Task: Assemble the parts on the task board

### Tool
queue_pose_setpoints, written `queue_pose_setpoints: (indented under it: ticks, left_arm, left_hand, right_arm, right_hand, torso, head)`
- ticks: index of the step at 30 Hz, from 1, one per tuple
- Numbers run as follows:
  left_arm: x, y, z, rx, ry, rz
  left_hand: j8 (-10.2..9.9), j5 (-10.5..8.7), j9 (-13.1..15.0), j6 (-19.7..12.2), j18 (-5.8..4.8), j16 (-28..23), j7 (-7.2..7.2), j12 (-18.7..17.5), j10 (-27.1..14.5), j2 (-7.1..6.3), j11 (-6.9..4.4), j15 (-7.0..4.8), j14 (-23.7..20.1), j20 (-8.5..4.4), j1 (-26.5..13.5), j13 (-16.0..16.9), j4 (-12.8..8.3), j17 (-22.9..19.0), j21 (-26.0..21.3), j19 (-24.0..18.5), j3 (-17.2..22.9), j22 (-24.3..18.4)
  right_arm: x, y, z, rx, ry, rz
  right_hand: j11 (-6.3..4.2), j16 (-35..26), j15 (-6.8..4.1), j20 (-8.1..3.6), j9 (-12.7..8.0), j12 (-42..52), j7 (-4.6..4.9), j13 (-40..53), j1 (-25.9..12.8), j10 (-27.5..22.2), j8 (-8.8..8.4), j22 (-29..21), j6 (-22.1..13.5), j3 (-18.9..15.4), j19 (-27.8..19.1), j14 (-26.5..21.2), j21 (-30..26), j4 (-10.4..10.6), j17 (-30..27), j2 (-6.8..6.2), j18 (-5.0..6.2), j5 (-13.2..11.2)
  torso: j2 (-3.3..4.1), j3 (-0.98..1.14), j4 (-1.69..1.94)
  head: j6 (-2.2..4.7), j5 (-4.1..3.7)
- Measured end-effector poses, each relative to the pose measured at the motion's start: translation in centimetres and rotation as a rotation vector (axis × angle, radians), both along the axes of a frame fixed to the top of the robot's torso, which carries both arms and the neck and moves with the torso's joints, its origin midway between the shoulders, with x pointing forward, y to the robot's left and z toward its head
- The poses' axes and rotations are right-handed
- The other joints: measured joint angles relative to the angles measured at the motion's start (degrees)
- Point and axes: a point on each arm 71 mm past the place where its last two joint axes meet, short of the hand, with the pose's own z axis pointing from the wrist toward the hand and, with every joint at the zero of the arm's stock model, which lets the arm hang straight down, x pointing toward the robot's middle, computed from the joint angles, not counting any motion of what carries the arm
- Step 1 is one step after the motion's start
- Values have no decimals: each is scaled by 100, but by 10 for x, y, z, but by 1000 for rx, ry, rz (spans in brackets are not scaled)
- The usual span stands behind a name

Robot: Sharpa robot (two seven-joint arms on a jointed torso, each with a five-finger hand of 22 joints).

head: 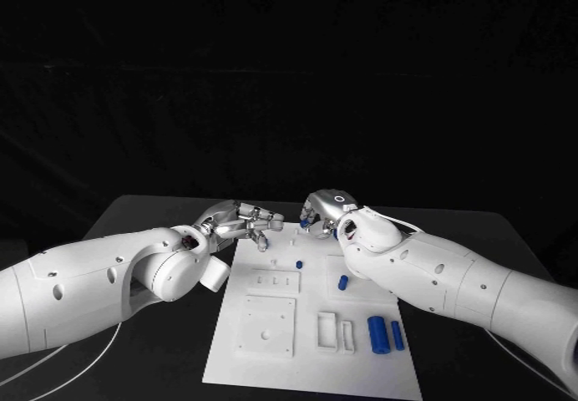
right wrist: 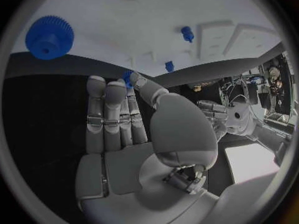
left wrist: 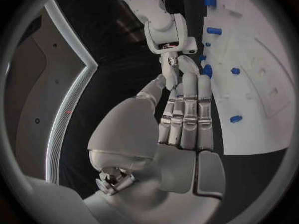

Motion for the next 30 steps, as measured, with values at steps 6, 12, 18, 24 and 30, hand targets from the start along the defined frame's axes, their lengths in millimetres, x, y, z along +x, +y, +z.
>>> queue_pose_setpoints:
  ticks: [6, 12, 18, 24, 30]
  left_arm:
    - [0, -2, 0, -1, -1, -4]
    - [-1, -3, 0, -1, 0, -7]
    - [-1, -4, 1, -2, -1, -9]
    - [-2, -5, 3, -3, -4, -14]
    - [-2, -5, 4, -3, -7, -15]
  left_hand:
    - [0, 0, 0, 0, -2, 0, 0, 0, 0, 0, 0, 0, 0, 0, 0, 0, 0, 0, 0, 0, 0, -1]
    - [0, 0, 0, 0, -3, 0, 0, 0, -20, 0, -20, 0, 0, 0, 0, 0, 0, -1, 0, 0, 0, -15]
    - [0, 0, 0, 0, -6, 0, 0, 0, -20, 0, -20, 0, 0, 0, 0, 0, 0, -1, 0, 0, 0, -15]
    - [0, 0, 0, 0, -10, 0, 0, 0, -20, 0, -20, 0, 0, 0, 0, 0, 0, -1, 0, 0, 0, -15]
    - [0, 0, 0, 0, -17, 0, 0, 0, -41, 0, 0, 0, 0, 0, 0, 0, -16, 5, 0, 0, -16, -39]
  right_arm:
    - [1, 6, 0, 3, -2, 3]
    - [3, 7, -1, 3, -3, -1]
    - [4, 7, -2, 1, -1, -8]
    - [6, 6, -4, -4, 3, -12]
    - [7, 4, -5, -13, 12, -17]
  right_hand:
    - [0, 0, 0, 0, 0, 0, 0, 4, -7, -1, 0, 0, 0, 0, 0, 0, 0, 0, 0, -7, -2, 31]
    - [1, -5, 0, 1, 0, -1, -1, 4, -14, -1, -2, 0, -1, 0, 0, 0, 0, 0, 0, -15, -4, 31]
    - [1, -22, 1, 1, 0, -1, -3, 4, -29, -2, -12, 0, 2, -2, -1, 0, 0, -1, 0, -30, -12, 72]
    - [1, -22, 1, 1, 0, -5, -19, 4, -38, -2, -16, -1, 17, -2, -1, 0, 0, -2, -1, -53, -31, 102]
    - [2, -44, 1, 1, 0, -5, -20, 4, -50, -2, -20, -1, 18, -3, -1, 0, -35, -2, -1, -66, -33, 134]
  torso:
    - [15, 2, 27]
    - [30, -11, 64]
    - [43, -21, 80]
    - [53, -28, 86]
    - [54, -28, 81]
  head:
    - [14, -21]
    - [12, -36]
    - [21, -47]
    - [19, -48]
    - [-3, -47]
